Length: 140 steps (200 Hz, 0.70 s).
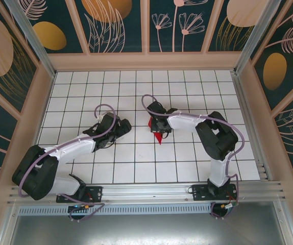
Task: Fold a paper plane with a square sheet of paper (pick it up from the middle)
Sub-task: Move a paper plane to the center of the table.
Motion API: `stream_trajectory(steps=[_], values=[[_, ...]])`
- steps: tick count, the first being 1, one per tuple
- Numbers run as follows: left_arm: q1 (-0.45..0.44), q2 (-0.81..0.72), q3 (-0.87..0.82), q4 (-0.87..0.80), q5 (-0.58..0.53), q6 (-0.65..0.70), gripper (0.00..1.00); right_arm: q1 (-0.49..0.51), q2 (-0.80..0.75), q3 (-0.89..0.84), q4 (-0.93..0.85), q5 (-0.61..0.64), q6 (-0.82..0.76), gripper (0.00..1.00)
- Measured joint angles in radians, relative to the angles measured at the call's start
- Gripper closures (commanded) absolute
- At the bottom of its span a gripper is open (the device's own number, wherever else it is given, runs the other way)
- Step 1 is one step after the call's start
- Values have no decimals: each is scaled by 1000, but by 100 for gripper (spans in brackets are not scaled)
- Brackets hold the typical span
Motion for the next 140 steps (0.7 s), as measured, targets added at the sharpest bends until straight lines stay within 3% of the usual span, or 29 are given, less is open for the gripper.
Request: stream_trajectory(steps=[36, 85, 140], values=[[3, -10, -3, 0, -5, 7, 1, -19, 74, 120, -27, 31, -39, 93], [3, -17, -17, 0, -4, 16, 2, -127, 173, 266, -13, 12, -115, 92], [3, -17, -18, 0, -3, 26, 1, -170, 261, 370, -26, -6, -178, 81]])
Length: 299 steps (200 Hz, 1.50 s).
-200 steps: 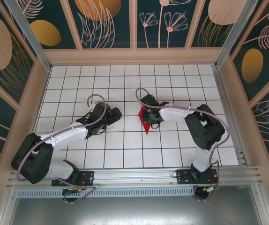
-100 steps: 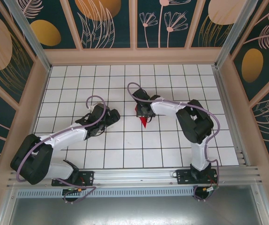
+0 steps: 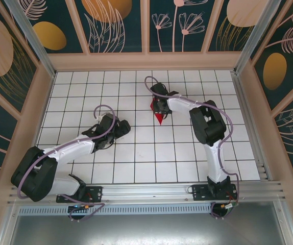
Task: Fold a paper plane with a square sheet of paper (pick it up from the middle)
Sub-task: Move a paper plane to the center of the table, then reset both arms
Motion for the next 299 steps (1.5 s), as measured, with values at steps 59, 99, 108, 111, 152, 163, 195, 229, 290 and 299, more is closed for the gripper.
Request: stream_trajectory(steps=[59, 99, 108, 111, 152, 163, 195, 229, 290, 299], values=[[0, 2, 0, 0, 4, 0, 1, 0, 5, -6, 12, -3, -5, 82], [0, 2, 0, -6, 0, 5, 1, 2, 2, -12, 25, 2, 13, 79], [0, 2, 4, -19, -10, 11, 1, 2, 0, -11, 24, 4, 16, 77], [1, 2, 7, -26, -14, 15, 2, 2, 0, -10, 24, 3, 14, 76], [16, -4, 120, -111, -112, 77, 1, 2, -28, -1, -14, 5, 16, 63], [22, -13, 161, -126, -146, 100, 1, 1, -59, -1, -25, 5, 18, 60], [49, -35, 246, -152, -229, 158, 2, 0, -182, -1, -26, 8, 23, 51], [119, -78, 270, -167, -298, 212, 1, -7, -364, -106, 38, 69, 25, 32], [237, -303, 13, 36, -512, 374, 1, -249, -880, -660, 308, 270, -1, 1], [253, -328, -59, 94, -550, 401, 2, -295, -940, -741, 359, 290, -11, 1]])
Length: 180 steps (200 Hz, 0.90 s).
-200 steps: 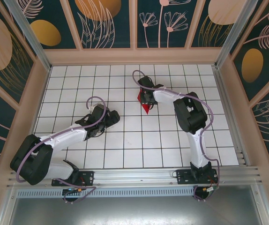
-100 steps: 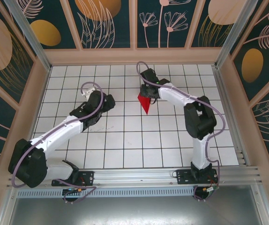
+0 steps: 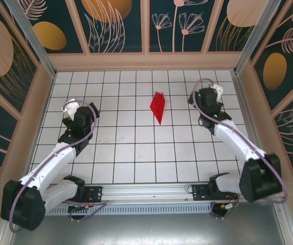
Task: Fold a paper plane with a square sheet of paper (pick it up from the middle)
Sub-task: Reset both arms
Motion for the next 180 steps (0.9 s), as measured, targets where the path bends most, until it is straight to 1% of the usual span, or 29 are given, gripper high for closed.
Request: stream_trajectory(steps=[20, 38, 55, 70, 95, 129, 154, 180], values=[[39, -35, -139, 117, -68, 58, 1, -85, -103, -185, 131, 40, -27, 1], [76, -33, -226, 228, -102, 121, 1, -140, -142, -338, 259, 64, -69, 1], [109, -16, -278, 340, -116, 169, 2, -154, -140, -457, 377, 83, -117, 1], [143, 26, -311, 450, -111, 208, 1, -156, -122, -525, 470, 87, -160, 1], [180, 121, -358, 646, -39, 302, 1, -157, -60, -594, 666, 59, -236, 1], [205, 210, -415, 906, 132, 407, 2, -164, 18, -623, 888, -30, -318, 1], [222, 268, -431, 1056, 240, 450, 2, -192, 58, -624, 1003, -100, -349, 1], [241, 340, -426, 1165, 308, 476, 1, -234, 93, -624, 1086, -164, -368, 1]])
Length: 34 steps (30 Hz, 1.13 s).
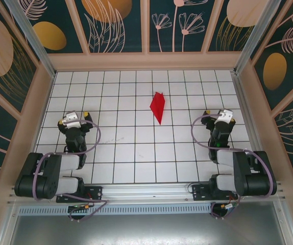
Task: Fold a paper plane with a square sheet of paper (pick it up from the middle)
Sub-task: Reset both arms
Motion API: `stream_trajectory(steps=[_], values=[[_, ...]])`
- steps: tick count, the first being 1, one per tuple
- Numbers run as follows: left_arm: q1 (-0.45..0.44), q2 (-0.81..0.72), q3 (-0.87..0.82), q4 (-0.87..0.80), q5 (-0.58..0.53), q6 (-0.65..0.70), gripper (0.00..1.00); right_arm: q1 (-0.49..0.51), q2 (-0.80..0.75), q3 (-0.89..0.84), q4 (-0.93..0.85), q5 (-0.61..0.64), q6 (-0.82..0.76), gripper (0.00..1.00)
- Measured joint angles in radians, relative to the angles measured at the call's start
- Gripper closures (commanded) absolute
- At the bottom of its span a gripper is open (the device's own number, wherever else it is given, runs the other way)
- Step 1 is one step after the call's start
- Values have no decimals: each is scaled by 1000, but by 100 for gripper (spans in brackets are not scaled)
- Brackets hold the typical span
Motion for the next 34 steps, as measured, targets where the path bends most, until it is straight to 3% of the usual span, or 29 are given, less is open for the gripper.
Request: stream_trajectory(steps=[11, 34], values=[[17, 154, 43, 106, 62, 14, 1, -43, 213, 5, 173, -142, -11, 1], [30, 164, 58, 111, 39, 10, 1, -43, 219, 19, 206, -183, -28, 1]])
